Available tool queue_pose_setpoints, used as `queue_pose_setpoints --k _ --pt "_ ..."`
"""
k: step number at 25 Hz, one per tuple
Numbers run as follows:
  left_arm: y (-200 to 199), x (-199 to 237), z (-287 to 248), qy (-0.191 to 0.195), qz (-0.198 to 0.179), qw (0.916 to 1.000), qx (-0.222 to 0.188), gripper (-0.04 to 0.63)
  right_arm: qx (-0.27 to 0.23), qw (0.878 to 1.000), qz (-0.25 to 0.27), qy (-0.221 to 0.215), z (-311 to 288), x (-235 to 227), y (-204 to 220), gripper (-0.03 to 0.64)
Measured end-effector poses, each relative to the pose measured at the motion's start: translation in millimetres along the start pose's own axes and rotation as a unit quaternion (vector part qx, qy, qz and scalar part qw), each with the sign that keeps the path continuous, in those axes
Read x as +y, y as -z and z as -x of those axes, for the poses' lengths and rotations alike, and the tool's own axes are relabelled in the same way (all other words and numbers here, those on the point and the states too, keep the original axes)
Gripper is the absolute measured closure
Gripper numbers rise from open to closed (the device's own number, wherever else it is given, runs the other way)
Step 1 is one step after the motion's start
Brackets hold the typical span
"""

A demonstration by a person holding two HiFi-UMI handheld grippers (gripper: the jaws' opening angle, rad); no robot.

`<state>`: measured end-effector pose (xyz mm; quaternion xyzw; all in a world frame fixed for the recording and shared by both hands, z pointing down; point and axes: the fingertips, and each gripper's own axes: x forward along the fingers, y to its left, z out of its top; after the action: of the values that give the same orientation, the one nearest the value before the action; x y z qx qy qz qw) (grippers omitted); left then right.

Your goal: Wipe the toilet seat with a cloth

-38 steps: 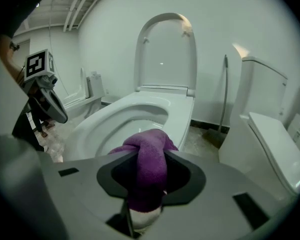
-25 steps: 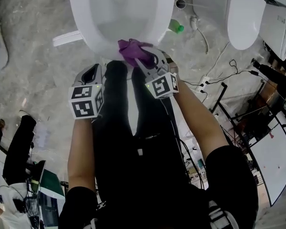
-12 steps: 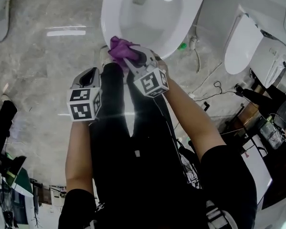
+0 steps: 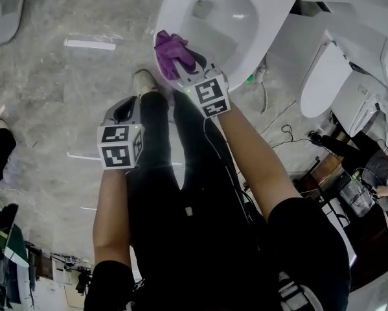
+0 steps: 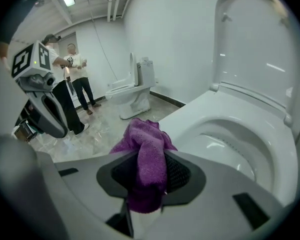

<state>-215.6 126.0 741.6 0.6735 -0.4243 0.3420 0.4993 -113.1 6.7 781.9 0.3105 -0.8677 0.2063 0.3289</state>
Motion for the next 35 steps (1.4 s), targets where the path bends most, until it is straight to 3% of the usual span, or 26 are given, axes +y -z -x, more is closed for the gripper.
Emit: queue_pose_setpoints --k 16,21,23,25,28,35 --pt "-16.5 7.5 -6.8 -0.007 0.036 0.9993 -0.013 0.586 0.008 0.998 0.064 0.012 -47.1 -83.0 -61.1 0.497" --pt "-29.6 5.6 -12.7 -0.009 0.045 0.9987 -0.021 0.586 0.048 0.995 0.057 0.059 -59.6 -136.3 -71.3 0.497" --pt "-37.0 0.7 -16.0 -0.007 0.045 0.9987 -0.025 0.586 0.085 0.988 0.094 0.086 -64.4 -163.9 -74.5 0.497" --pt "-44.0 -4.2 -18.1 -0.004 0.044 0.9986 -0.028 0.586 0.112 0.980 0.146 0.077 -67.1 -176.6 -77.5 0.497" --pt "-51.3 -8.6 -18.2 -0.003 0.046 0.9985 -0.031 0.586 0.103 0.973 0.195 0.060 -64.6 -181.6 -84.9 0.497" --pt "-59.3 -7.8 -23.3 -0.006 0.050 0.9983 -0.028 0.586 0.070 0.981 0.169 0.067 -71.4 -200.8 -111.6 0.499"
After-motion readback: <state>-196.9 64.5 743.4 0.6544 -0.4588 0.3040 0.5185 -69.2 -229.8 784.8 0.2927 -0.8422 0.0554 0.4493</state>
